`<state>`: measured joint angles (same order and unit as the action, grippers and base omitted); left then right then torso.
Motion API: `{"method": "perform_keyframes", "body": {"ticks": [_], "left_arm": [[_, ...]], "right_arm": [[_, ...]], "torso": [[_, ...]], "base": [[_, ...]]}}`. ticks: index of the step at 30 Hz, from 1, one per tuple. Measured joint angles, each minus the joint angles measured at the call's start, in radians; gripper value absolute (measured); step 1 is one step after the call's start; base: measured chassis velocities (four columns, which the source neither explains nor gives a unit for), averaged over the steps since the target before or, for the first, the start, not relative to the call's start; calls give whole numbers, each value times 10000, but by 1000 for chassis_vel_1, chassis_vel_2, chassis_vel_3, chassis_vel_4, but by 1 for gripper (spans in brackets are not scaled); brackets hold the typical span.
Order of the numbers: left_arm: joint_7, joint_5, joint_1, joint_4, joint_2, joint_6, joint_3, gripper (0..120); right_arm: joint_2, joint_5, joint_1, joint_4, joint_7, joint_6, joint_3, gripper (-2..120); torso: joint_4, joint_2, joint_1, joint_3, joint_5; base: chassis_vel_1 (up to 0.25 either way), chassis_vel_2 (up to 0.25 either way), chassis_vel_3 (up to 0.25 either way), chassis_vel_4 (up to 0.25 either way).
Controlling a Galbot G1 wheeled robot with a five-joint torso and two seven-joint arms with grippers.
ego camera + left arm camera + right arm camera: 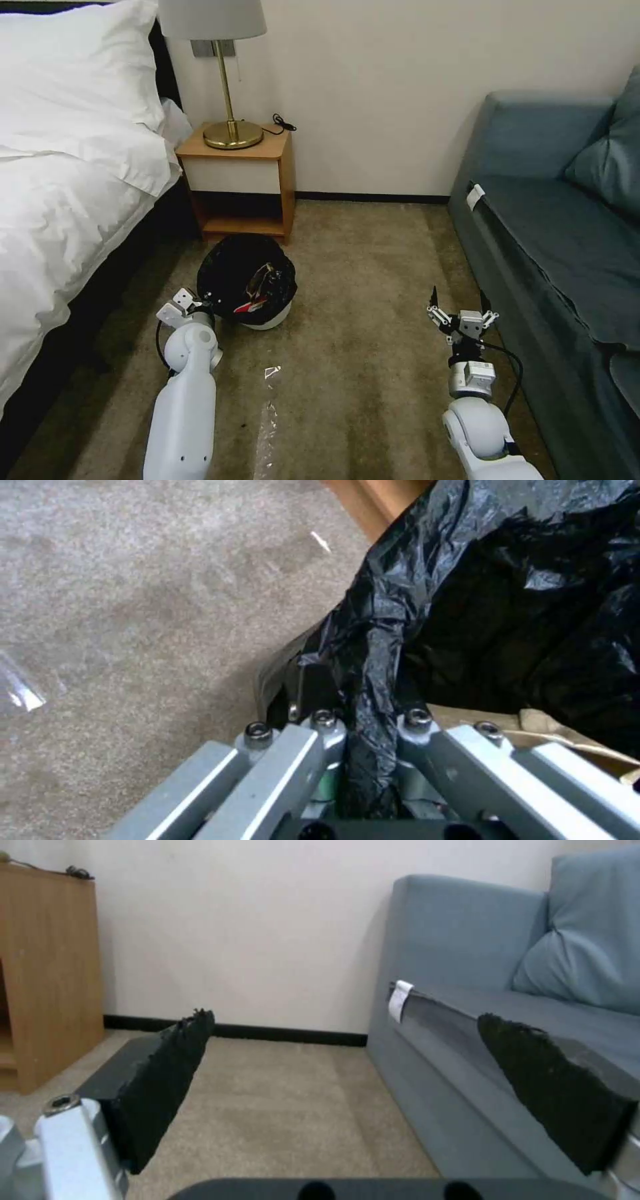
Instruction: Pick up the trash bin, then pick up the garbage on the floor and place it into the trash bin.
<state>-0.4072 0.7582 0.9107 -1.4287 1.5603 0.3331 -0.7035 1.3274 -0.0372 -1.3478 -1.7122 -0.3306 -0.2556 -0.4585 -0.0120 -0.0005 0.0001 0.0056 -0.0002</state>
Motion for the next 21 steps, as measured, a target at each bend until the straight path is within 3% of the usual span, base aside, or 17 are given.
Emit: {"method": "perform_keyframes", "body": {"ticks": [11,21], "left_arm": [[-209,11,-209,324,31,97,23,3],[-155,-93,-126,180,-32,185,39,39]], "right_arm": [[72,233,-110,137,117,-260,-102,100],[155,350,-112,258,160,-339,-67,100]], "torso": [[0,0,0,0,0],[0,1,0,-1,1]], "base": [[0,0,0,0],[0,0,0,0]]}}
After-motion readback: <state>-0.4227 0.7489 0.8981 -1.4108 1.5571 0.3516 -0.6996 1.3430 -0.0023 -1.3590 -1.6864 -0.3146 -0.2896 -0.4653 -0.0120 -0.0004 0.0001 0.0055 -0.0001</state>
